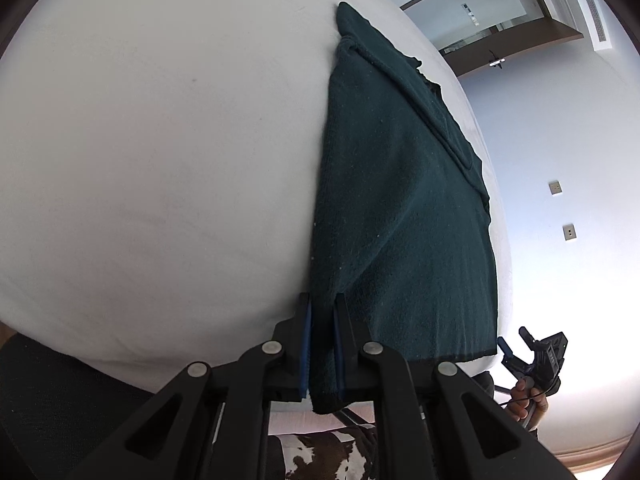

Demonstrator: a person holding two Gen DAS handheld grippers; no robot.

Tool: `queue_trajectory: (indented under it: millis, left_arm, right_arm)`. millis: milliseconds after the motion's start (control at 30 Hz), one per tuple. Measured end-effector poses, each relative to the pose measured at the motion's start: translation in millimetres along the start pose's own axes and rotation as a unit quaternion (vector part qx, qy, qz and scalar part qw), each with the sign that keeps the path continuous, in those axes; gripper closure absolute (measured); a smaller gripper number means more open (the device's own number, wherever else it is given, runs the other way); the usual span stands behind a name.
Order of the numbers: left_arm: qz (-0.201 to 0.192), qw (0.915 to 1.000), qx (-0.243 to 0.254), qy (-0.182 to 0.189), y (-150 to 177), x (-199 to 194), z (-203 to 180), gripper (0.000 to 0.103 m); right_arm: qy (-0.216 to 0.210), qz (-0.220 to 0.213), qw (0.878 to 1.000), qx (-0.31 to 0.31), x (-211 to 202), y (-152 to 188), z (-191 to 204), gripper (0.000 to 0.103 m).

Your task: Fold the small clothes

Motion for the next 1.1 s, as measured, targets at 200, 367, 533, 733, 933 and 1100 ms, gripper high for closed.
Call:
queue_trajectory:
  millis: [200,367,533,733,933,1100]
  left_arm:
    - [-0.003,1.0000,0.005,-0.007,0,1,-1,0.093]
    - [-0.003,1.0000,0.005,-0.004,0,1,-1,0.093]
    - [0.002,0.9999,0.016,0.001,2,3,-2,0.088]
    - [0.014,0.9996,0.022,0.012,11,0,-5,0.060]
    - [0.023,0.9987,0.026,-0.036,15,3,-3,0.094]
    - [0.018,0.9992,0.026,-0.023,17,-3,-2,0.095]
  right_arm:
    - [0.014,0.035,0.999,-0.007,14,3,-8,0.027]
    - [-0.018,0.073,0.997,-0.007,28,8,-1,0.028]
    - [-0.048,0.077,0.996,0.021,29,4,-4,0.028]
    - [-0.054,0.082,0.995,0.019,32,4,-1,0.038]
    - [-0.043,0.091,0.995,0.021,36,7,-3,0.076]
    - [-0.022,0.088,0.996,0.012,35,12,-2,0.094]
Point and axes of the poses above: each gripper's, at about its wrist camera, not at the fingertips, and x roughly the way its jaws point, z to its left, y to its underside, the point moved 5 cm from there along x, roughly the way its jaws point, and after that the axes turned 12 degrees about z, right-handed, at the moved point
